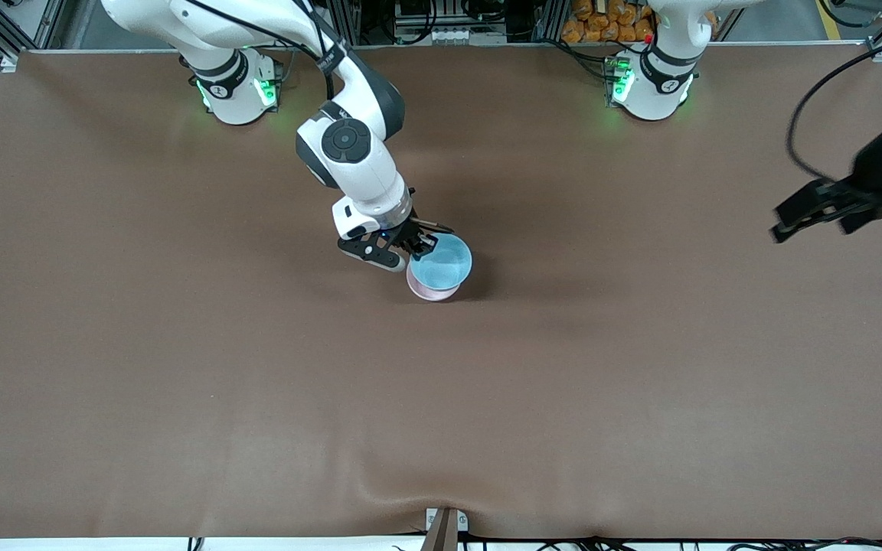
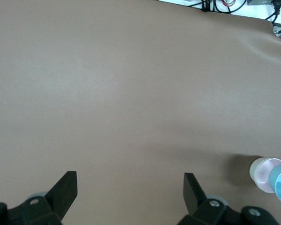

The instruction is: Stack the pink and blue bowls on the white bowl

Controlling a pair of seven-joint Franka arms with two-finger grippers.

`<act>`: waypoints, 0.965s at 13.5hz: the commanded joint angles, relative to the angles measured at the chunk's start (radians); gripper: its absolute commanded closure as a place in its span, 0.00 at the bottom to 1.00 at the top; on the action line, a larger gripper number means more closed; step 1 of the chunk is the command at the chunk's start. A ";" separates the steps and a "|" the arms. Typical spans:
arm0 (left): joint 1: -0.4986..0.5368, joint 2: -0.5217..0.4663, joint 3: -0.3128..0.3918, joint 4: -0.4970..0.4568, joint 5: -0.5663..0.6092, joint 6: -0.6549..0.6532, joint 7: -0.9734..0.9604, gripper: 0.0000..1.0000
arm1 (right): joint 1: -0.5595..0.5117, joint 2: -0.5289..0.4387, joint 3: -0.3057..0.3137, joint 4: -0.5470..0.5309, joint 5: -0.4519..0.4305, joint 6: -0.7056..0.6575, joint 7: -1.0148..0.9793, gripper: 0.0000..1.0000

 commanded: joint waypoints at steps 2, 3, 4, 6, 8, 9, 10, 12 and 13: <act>0.052 -0.054 -0.008 -0.011 0.001 -0.097 0.060 0.00 | 0.027 -0.003 -0.009 -0.073 -0.025 0.120 0.011 1.00; 0.051 -0.062 0.001 -0.014 0.004 -0.105 0.060 0.00 | 0.025 -0.003 -0.009 -0.074 -0.025 0.117 0.011 1.00; 0.049 -0.069 0.010 -0.022 0.003 -0.130 0.060 0.00 | 0.027 -0.003 -0.009 -0.080 -0.025 0.114 0.012 1.00; -0.030 -0.127 0.085 -0.107 0.003 -0.135 0.057 0.00 | 0.027 -0.006 -0.009 -0.100 -0.025 0.114 0.014 1.00; -0.136 -0.171 0.192 -0.175 0.003 -0.106 0.056 0.00 | 0.027 -0.009 -0.009 -0.116 -0.025 0.115 0.008 1.00; -0.136 -0.180 0.196 -0.189 0.003 -0.106 0.056 0.00 | 0.027 -0.004 -0.009 -0.117 -0.025 0.117 0.006 1.00; -0.135 -0.184 0.194 -0.190 0.003 -0.106 0.054 0.00 | 0.027 -0.003 -0.009 -0.117 -0.025 0.117 0.005 1.00; -0.130 -0.181 0.178 -0.186 0.006 -0.115 0.034 0.00 | 0.027 -0.004 -0.011 -0.120 -0.025 0.117 0.003 1.00; -0.107 -0.181 0.149 -0.183 0.013 -0.115 0.021 0.00 | 0.027 -0.004 -0.011 -0.123 -0.027 0.117 0.003 1.00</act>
